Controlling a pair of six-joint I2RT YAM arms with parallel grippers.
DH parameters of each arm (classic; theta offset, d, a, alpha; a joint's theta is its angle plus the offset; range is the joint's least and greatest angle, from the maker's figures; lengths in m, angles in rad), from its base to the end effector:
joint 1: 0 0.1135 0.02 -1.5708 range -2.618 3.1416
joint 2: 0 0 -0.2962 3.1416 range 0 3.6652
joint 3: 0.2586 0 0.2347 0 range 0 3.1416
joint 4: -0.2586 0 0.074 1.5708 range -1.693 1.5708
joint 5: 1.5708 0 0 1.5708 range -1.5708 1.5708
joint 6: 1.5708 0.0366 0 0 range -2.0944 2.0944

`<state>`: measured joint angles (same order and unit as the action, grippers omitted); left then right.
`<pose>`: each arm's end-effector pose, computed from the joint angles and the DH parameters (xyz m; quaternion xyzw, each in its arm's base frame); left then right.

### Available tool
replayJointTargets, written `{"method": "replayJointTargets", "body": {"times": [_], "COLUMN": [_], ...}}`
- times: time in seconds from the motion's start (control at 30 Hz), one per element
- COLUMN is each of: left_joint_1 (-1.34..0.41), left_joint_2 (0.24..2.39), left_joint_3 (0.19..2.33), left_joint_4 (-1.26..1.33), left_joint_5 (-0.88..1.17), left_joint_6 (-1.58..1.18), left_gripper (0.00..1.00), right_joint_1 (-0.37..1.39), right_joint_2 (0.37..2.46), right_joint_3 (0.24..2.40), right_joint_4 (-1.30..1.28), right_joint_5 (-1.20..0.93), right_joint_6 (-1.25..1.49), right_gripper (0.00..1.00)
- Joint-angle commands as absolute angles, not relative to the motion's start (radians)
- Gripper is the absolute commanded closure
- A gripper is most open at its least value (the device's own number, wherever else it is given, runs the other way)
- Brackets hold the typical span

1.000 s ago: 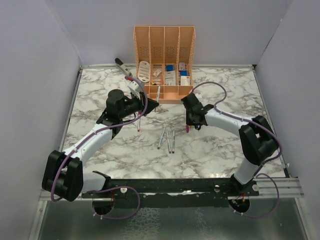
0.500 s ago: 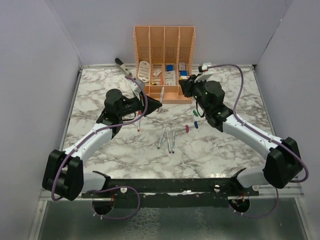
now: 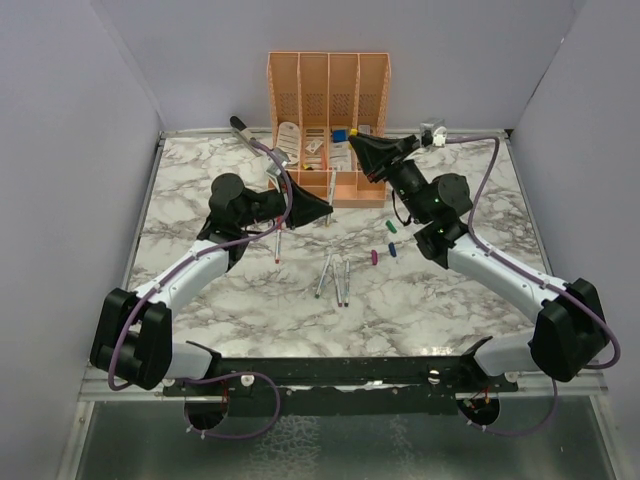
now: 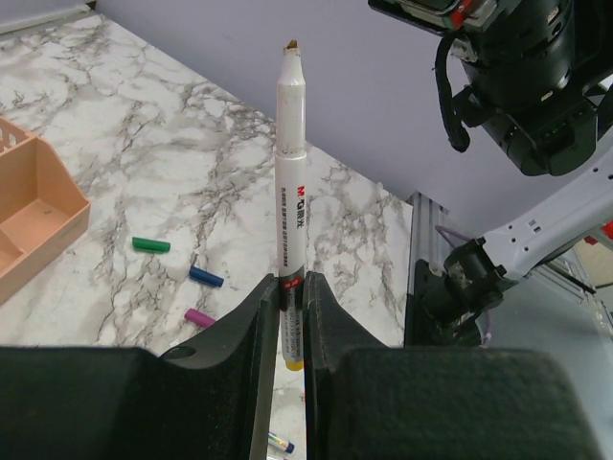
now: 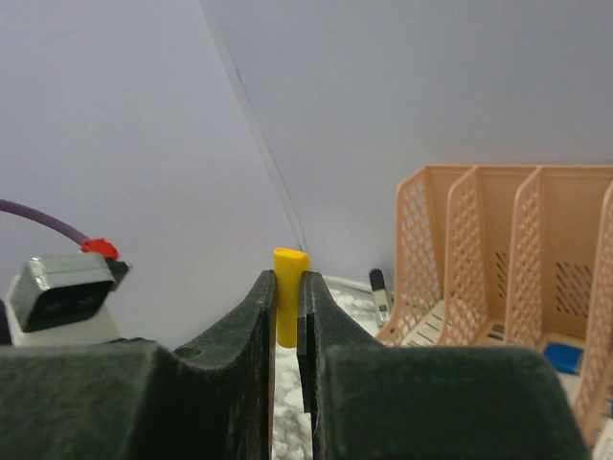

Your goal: Insert the pens into the pen caps

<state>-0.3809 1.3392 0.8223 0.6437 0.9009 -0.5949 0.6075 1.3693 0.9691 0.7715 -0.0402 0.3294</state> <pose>0.2445 -0.1288 0.3541 0.2613 0.6265 -0.5709 0.4619 0.2423 0.1702 0.4107 -0.0946 0.5566 0.3828 0.7313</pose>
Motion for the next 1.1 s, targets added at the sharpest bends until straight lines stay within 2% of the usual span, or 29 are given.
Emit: {"method": "replayJointTargets", "body": {"times": [0.0, 0.37, 1.07], "left_joint_1": [-0.38, -0.393, -0.396], "left_joint_2": [1.321, 1.313, 1.265], "left_joint_3": [0.868, 0.89, 0.854], "left_joint_4": [0.643, 0.589, 0.588], "left_joint_5": [0.902, 0.868, 0.858], "left_joint_6": [-0.634, -0.593, -0.504], "left_gripper": [1.0, 1.0, 1.0], "right_joint_1": [0.606, 0.606, 0.606], "right_joint_2": [1.346, 1.35, 1.37], "right_joint_3": [1.022, 1.015, 0.969], "right_joint_4": [0.863, 0.858, 0.823], "right_joint_5": [-0.145, -0.268, -0.285], "right_joint_6": [0.398, 0.49, 0.562], "right_gripper": [0.99, 0.99, 0.99]}}
